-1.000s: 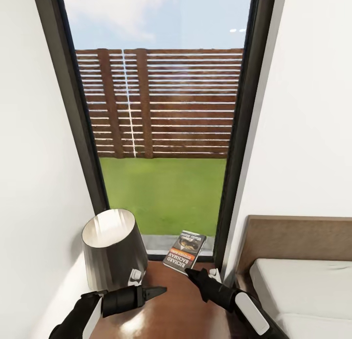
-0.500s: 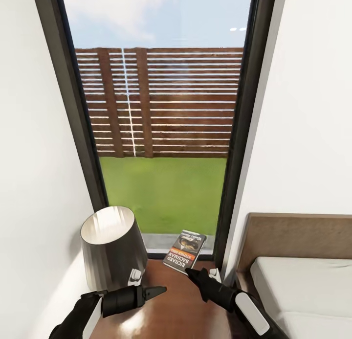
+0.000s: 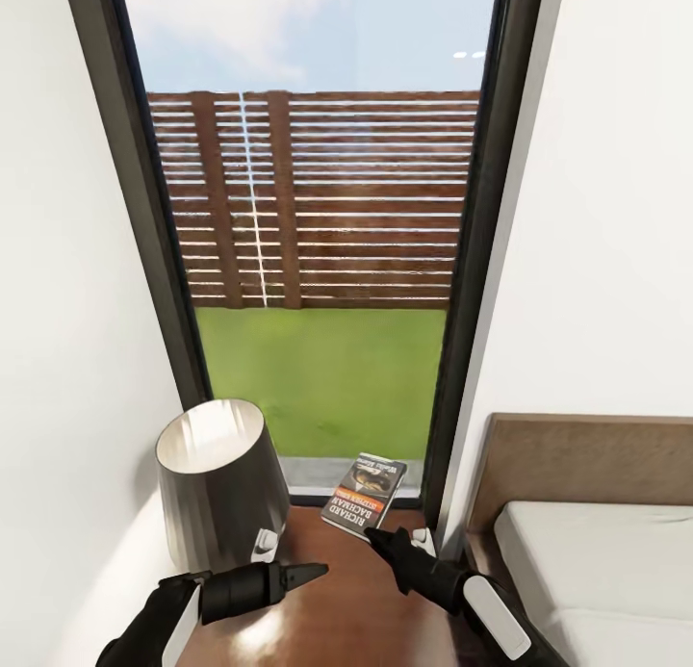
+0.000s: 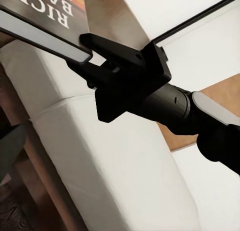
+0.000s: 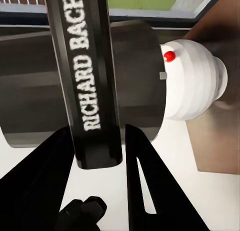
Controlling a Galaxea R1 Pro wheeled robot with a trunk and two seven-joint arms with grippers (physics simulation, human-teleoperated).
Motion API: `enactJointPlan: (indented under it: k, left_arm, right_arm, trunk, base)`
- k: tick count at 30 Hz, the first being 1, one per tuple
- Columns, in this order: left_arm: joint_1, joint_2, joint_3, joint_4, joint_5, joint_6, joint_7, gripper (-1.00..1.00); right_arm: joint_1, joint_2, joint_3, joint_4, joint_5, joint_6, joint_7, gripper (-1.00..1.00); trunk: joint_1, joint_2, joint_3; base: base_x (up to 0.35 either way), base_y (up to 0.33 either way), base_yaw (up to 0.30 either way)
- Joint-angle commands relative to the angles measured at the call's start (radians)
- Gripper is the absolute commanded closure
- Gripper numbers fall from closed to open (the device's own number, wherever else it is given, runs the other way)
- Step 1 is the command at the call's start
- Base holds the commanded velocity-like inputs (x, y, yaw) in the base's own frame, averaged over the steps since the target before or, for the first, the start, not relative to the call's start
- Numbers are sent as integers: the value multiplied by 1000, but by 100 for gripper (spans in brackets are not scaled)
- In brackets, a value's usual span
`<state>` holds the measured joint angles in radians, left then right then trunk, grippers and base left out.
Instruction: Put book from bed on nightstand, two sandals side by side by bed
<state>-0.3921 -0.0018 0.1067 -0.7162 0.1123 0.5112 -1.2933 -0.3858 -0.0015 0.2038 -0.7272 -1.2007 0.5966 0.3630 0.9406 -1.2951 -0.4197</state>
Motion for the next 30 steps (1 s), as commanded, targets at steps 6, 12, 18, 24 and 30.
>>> enactJointPlan:
  k: [6, 12, 18, 24, 30]
  left_arm:
    - [-1, 0, 1, 0, 3, 10, -3, -100]
    - [-1, 0, 1, 0, 3, 10, -3, -100]
    - [-1, 0, 1, 0, 3, 10, -3, -100]
    - [-1, 0, 1, 0, 3, 10, -3, -100]
    - [-1, 0, 2, 0, 3, 10, -3, -100]
  right_arm:
    - [-1, 1, 0, 0, -3, 5, 1, 100]
    - [-1, 1, -1, 5, -3, 8, -5, 100]
    - [-1, 1, -1, 24, -3, 14, -6, 100]
    - [-1, 1, 0, 78, -3, 15, -6, 100]
    - [-1, 1, 0, 84, -3, 15, -5, 100]
  trunk:
    - [23, -43, -20]
    - [46, -85, -39]
    - [69, -127, -58]
    - [92, -169, -76]
    - [115, -211, -95]
  base:
    - [0, 0, 0]
    - [0, 0, 0]
    - [0, 0, 0]
    - [0, 0, 0]
    - [0, 0, 0]
